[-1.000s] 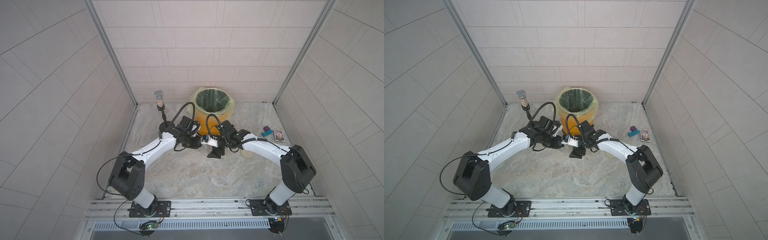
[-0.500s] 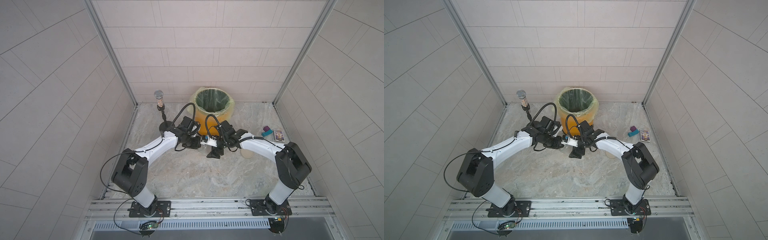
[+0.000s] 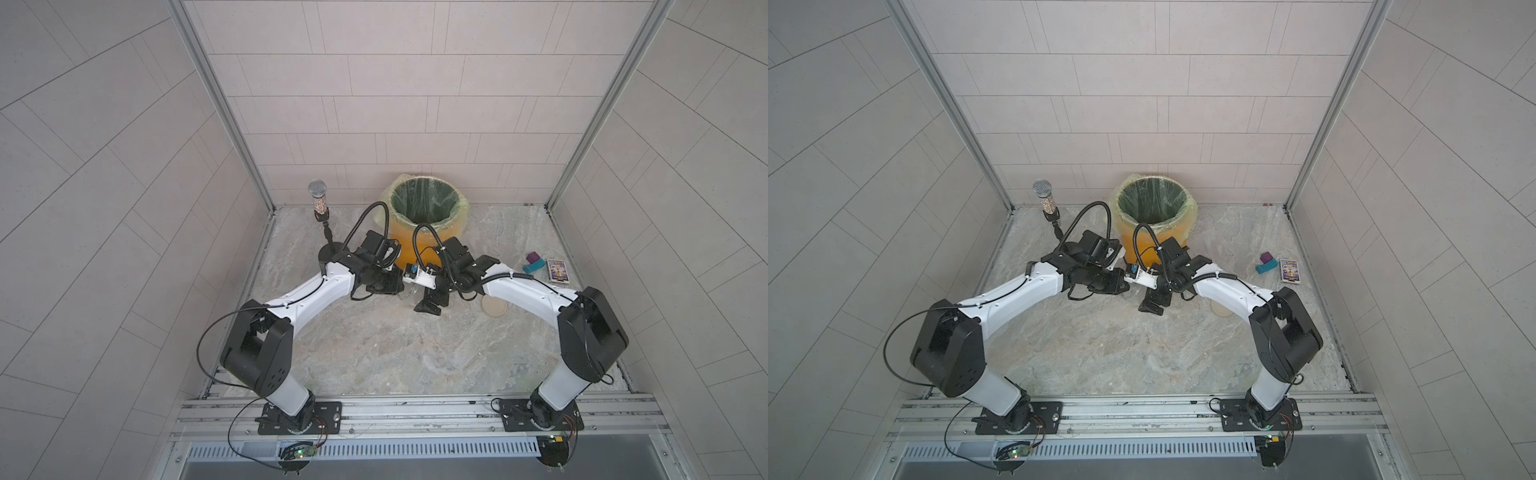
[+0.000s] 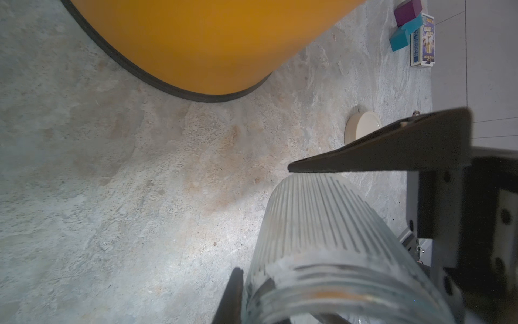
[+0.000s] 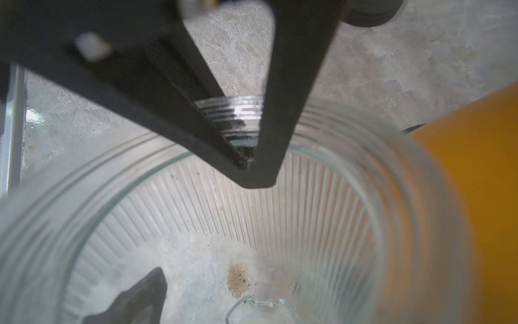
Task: Empty expired oatmeal from jars
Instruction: Place the jar at the center of the board.
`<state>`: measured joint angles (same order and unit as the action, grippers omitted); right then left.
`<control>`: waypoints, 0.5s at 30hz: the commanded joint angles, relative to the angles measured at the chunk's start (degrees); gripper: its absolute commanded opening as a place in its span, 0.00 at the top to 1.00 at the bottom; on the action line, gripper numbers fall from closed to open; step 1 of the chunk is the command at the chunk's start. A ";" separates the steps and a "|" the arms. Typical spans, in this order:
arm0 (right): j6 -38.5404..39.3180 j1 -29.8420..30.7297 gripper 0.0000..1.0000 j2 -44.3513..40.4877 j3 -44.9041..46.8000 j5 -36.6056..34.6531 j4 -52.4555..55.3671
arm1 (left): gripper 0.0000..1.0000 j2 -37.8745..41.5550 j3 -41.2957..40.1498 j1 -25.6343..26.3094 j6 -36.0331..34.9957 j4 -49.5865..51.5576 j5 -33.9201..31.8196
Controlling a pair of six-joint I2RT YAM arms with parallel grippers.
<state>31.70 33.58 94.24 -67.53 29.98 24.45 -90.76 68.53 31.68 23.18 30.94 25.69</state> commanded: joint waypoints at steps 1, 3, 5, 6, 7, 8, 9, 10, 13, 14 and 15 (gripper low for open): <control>-0.85 0.57 0.00 -4.83 0.23 -2.70 0.00 | 1.00 1.49 5.10 1.91 -1.79 1.36 3.07; -1.13 -0.37 0.00 -7.07 1.33 -4.87 0.16 | 1.00 1.62 5.74 1.95 -2.49 4.00 1.31; -1.90 -2.13 0.01 -8.75 2.55 -4.07 0.39 | 1.00 2.01 5.80 1.90 -2.52 4.43 0.33; -1.63 -2.86 0.01 -9.62 3.14 -3.98 0.92 | 1.00 2.21 5.71 1.90 -2.16 4.48 -0.23; -1.10 -3.33 0.00 -10.66 3.85 -4.13 1.37 | 1.00 2.13 5.76 2.01 -1.88 4.48 -0.42; -0.60 -3.78 0.01 -11.65 4.50 -4.05 1.59 | 1.00 2.08 6.02 1.95 -1.76 4.72 -0.70; -0.39 -4.19 0.00 -12.71 5.27 -3.69 1.85 | 1.00 1.99 6.01 1.98 -1.64 4.79 -0.79; -0.35 -4.63 0.00 -13.58 5.73 -2.27 2.53 | 1.00 1.92 5.79 2.02 -1.64 4.47 -0.15; 2.47 -4.98 0.00 -15.64 6.58 2.07 4.81 | 1.00 2.00 4.82 1.93 -0.80 2.60 -0.20; 2.54 -4.93 0.00 -16.33 6.99 2.63 4.92 | 1.00 1.91 4.67 1.98 -0.31 2.26 -0.20; 2.24 -4.97 0.00 -17.07 7.60 2.64 4.73 | 1.00 1.65 4.75 1.98 0.04 2.20 -0.07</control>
<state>32.62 28.45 79.42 -60.77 29.47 27.29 -90.41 73.03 33.41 22.24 34.61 24.56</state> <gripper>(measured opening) 0.995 0.143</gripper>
